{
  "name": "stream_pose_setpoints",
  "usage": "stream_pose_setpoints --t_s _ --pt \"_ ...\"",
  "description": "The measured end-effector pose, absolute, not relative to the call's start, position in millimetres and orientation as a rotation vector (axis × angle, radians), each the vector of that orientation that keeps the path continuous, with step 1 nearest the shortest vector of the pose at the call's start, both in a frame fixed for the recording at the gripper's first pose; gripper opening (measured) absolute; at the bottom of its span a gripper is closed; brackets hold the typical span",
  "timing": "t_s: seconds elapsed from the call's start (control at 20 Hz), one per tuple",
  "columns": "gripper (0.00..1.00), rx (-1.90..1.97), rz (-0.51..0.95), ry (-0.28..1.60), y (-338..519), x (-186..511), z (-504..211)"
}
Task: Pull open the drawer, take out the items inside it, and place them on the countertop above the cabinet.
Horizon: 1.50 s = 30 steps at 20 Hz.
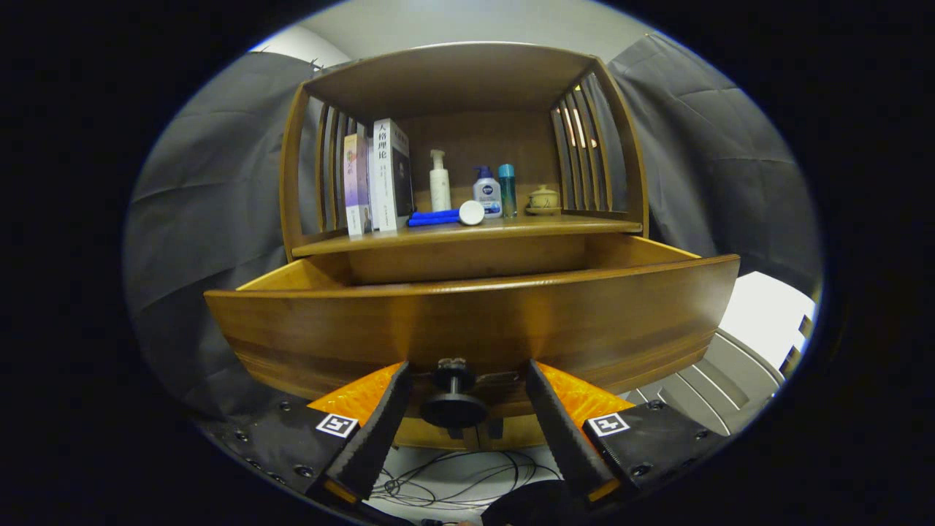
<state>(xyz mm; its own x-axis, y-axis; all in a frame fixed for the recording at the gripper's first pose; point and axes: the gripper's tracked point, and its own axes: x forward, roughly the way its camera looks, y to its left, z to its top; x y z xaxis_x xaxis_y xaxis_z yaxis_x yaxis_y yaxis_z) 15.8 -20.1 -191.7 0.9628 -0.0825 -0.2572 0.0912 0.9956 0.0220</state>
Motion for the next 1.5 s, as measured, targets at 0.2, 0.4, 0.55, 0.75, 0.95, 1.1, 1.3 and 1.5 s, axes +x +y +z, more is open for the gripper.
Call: stream_pose_setpoints --t_s 0.2,0.4,0.55,0.75,0.95,1.1,1.3,1.5 --pt "0.98 0.028 -0.088 0.253 -20 22 -192" --pt "0.98 0.051 -0.099 0.203 -15 50 -182" --pt "0.98 0.042 -0.117 0.194 -11 68 -181" --pt "0.98 0.058 -0.125 0.200 -11 95 -180" --pt "0.98 0.071 -0.126 0.208 -12 123 -177" --pt "0.98 0.076 -0.125 0.228 -14 143 -177" --pt "0.98 0.073 -0.119 0.257 -17 168 -176" --pt "0.98 0.079 -0.115 0.286 -19 185 -174"
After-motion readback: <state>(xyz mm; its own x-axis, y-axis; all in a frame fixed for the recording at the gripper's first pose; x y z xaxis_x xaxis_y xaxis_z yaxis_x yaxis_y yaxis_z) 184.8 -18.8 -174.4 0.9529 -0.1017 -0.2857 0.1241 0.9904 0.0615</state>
